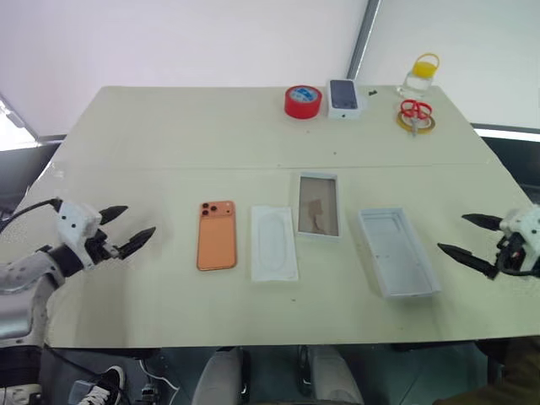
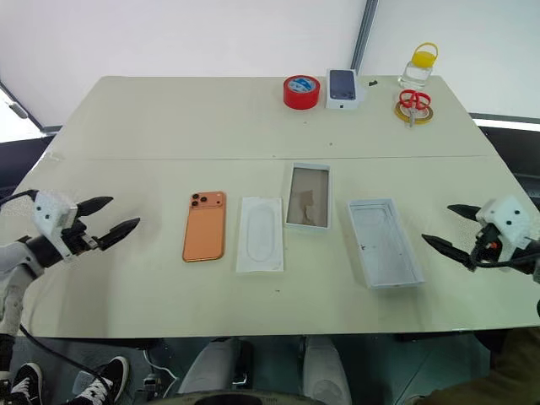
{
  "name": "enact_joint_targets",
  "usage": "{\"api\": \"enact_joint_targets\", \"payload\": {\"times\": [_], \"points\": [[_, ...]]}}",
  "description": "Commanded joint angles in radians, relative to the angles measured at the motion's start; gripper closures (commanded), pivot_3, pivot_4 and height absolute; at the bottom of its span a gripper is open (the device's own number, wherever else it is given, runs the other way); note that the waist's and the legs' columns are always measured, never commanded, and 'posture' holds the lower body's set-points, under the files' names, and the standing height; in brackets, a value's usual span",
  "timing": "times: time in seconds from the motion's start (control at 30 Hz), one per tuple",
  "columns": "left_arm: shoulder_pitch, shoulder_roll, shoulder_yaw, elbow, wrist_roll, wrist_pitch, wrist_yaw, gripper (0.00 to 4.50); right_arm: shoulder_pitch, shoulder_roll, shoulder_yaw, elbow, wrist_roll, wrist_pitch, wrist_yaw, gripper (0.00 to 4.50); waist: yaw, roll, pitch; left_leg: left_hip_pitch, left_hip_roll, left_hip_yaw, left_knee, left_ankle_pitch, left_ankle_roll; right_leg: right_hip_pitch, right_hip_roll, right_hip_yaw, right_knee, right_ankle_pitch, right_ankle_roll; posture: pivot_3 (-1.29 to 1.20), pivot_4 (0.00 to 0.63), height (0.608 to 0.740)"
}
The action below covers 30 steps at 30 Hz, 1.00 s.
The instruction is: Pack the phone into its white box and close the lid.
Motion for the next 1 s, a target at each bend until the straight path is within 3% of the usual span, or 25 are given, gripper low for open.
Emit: {"api": "enact_joint_targets", "payload": {"times": [0.03,0.23,0.5,0.8,1.0], "points": [[-0.037,-0.011,-0.049,-0.148,-0.056,0.177,0.053,0.17,-0.023,0.018,0.032,-0.205,0.045,0.078,-0.022,0.03,0.000,0.000,0.000,0.000,0.000,0.000,0.000,0.000,0.000,0.000,0.001,0.000,0.000,0.000,0.000,0.00,0.150,0.740],[-0.154,-0.056,-0.129,-0.268,-0.213,0.601,0.141,0.17,-0.077,0.082,0.158,-0.422,0.060,0.175,-0.040,0.03,0.001,-0.001,0.000,0.000,0.000,-0.001,0.000,0.000,0.000,0.000,0.002,0.000,0.000,0.000,0.001,0.00,0.150,0.740],[-0.329,-0.187,-0.081,-0.249,-0.453,1.090,0.305,0.17,-0.084,0.088,0.265,-0.470,0.003,0.168,0.010,0.03,-0.001,-0.001,0.001,-0.001,-0.001,-0.002,0.001,0.000,0.000,0.001,0.003,0.000,0.000,0.001,0.003,0.00,0.150,0.740],[-0.476,-0.329,-0.001,-0.101,-0.495,1.368,0.439,0.17,-0.133,0.121,0.293,-0.420,-0.037,0.136,0.000,0.03,-0.001,-0.002,0.001,0.000,-0.001,-0.003,0.001,0.001,0.000,0.001,0.005,0.000,0.002,0.000,0.002,0.00,0.150,0.740],[-0.512,-0.385,-0.023,-0.071,-0.435,1.397,0.503,0.17,-0.146,0.141,0.305,-0.378,-0.072,0.097,-0.014,0.03,0.000,-0.002,0.001,0.001,-0.001,-0.003,0.001,0.001,-0.002,0.002,0.005,0.000,0.002,0.000,0.001,0.00,0.150,0.740]]}}
